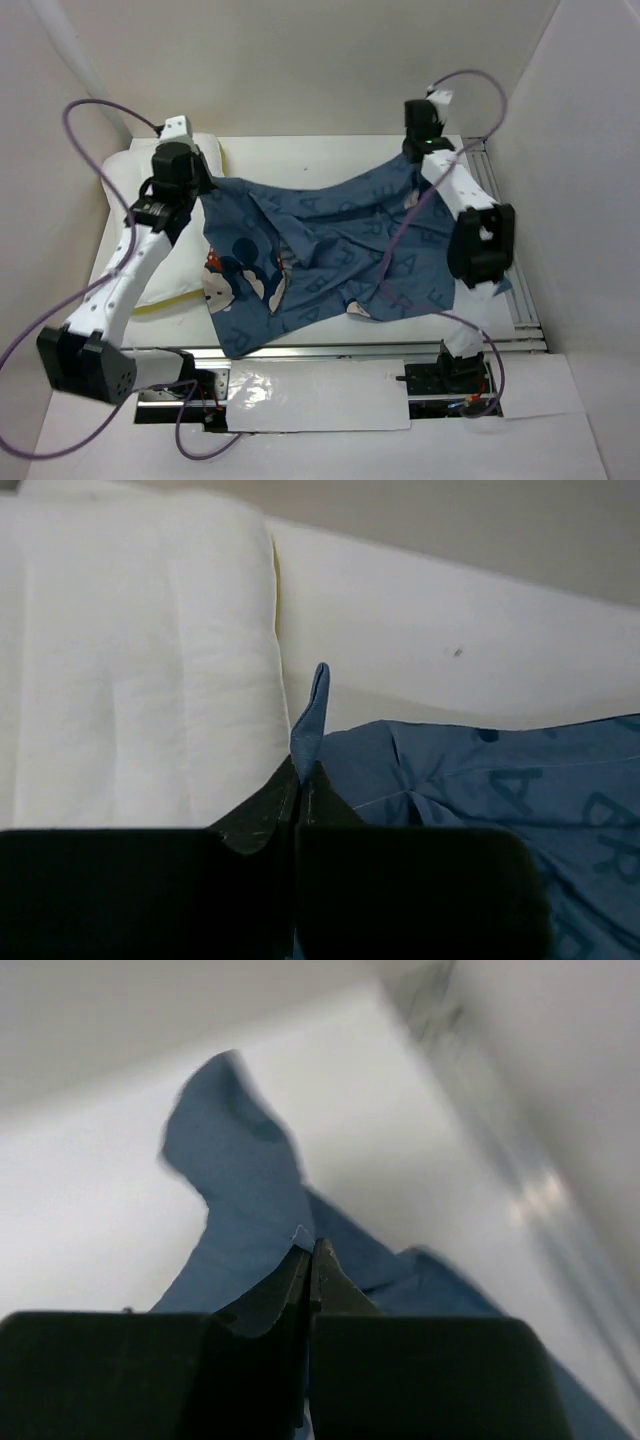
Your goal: Put the pillow into the pillowcase
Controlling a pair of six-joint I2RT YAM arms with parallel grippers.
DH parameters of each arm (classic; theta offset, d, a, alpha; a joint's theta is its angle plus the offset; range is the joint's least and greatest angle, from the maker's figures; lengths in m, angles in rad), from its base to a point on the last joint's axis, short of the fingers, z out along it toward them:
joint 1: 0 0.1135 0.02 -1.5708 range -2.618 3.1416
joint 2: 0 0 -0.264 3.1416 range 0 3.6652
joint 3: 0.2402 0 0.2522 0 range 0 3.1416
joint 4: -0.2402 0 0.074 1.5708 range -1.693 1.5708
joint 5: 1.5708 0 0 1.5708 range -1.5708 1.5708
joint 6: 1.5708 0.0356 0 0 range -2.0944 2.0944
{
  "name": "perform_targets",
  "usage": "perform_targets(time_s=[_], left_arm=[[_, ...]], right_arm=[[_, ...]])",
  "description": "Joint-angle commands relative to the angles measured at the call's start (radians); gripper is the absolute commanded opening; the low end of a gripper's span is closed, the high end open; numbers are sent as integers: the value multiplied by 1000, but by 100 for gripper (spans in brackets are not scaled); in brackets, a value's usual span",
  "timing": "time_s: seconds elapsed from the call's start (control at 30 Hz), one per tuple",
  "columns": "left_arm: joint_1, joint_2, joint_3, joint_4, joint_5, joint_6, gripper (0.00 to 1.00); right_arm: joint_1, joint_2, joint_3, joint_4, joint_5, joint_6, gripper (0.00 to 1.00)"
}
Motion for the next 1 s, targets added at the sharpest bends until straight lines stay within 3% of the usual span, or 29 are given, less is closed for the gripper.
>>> perform_targets(time_s=[0.0,0.1,0.13,0.23,0.37,0.5,0.63,0.73,0.77,0.8,0.9,0.97], left_arm=[[3,-208,54,47,-34,19,0],[3,-348,54,12,-54,19,0],[3,-403,97,-23,-54,19,0],[3,-469,146,-51,-81,19,0],[3,-535,230,-87,-100,28,0],[3,-557,281,-97,25,2,0],[3,-551,300,-82,73,-19,0],[3,-491,310,-68,127,-20,0],[3,-465,324,-68,127,-20,0],[3,-409,324,-68,144,-20,0],[3,-321,304,-24,215,-43,0],[3,-211,295,28,237,-55,0]], right_arm=[[-32,-404,-40,227,177,-4,0],[-61,-628,-89,216,214,-29,0],[-77,-784,-99,231,242,-70,0],[-91,-896,-90,251,274,-137,0],[-101,-977,88,260,360,-283,0],[-86,-989,226,282,383,-410,0],[-25,-896,360,285,496,-549,0],[52,-825,371,539,622,-772,0],[70,-775,371,698,678,-947,0],[93,-749,362,746,699,-1010,0],[93,-652,342,715,769,-1030,0],[93,-594,273,795,794,-1064,0]])
